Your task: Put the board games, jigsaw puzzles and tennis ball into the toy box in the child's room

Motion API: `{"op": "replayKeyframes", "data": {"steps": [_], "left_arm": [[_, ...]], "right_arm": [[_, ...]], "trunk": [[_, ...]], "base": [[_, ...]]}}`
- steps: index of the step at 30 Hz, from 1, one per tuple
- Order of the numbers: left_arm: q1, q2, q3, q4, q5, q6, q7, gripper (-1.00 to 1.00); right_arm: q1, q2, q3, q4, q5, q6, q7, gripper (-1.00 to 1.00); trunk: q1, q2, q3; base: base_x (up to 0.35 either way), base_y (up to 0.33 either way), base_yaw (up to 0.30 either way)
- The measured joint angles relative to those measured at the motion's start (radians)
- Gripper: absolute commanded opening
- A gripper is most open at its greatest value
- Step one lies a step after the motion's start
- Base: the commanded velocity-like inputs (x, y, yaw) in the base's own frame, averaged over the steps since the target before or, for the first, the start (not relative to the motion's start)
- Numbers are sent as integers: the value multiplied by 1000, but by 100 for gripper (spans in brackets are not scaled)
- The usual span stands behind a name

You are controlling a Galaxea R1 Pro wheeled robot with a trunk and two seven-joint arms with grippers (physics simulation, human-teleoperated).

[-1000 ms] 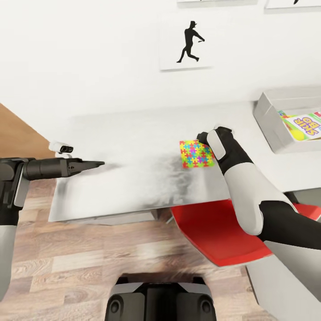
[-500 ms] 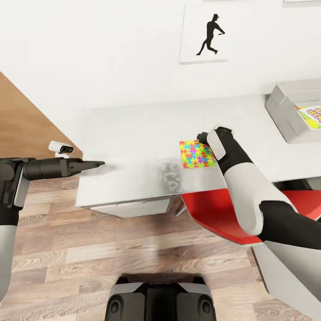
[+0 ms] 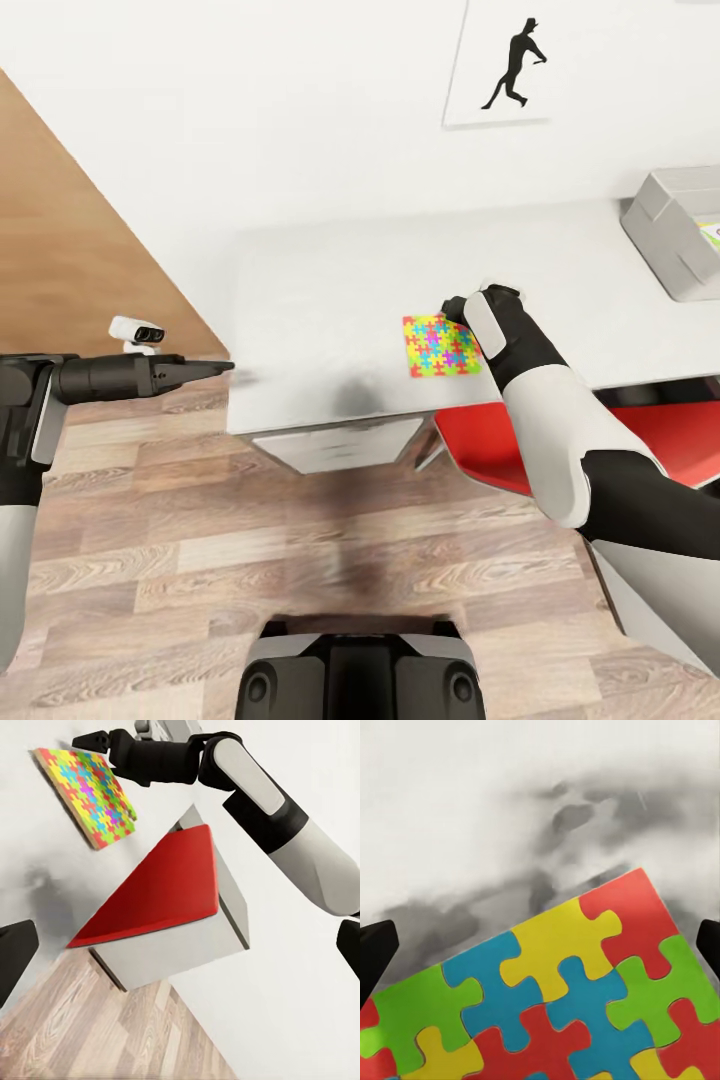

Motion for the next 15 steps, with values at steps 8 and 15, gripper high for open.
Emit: {"op": "replayKeyframes", "data": {"steps": [8,15], "left_arm": [[0,0,0,0,0,0,0,100],[0,0,1,0,0,0,0,100]], "right_arm": [[0,0,-1,0,-1,0,0,100],[0,1,-1,0,-3,0,0,100]], "trunk": [[0,0,0],[0,0,0]], "base": [[-125,269,0],[-111,273,0]]}}
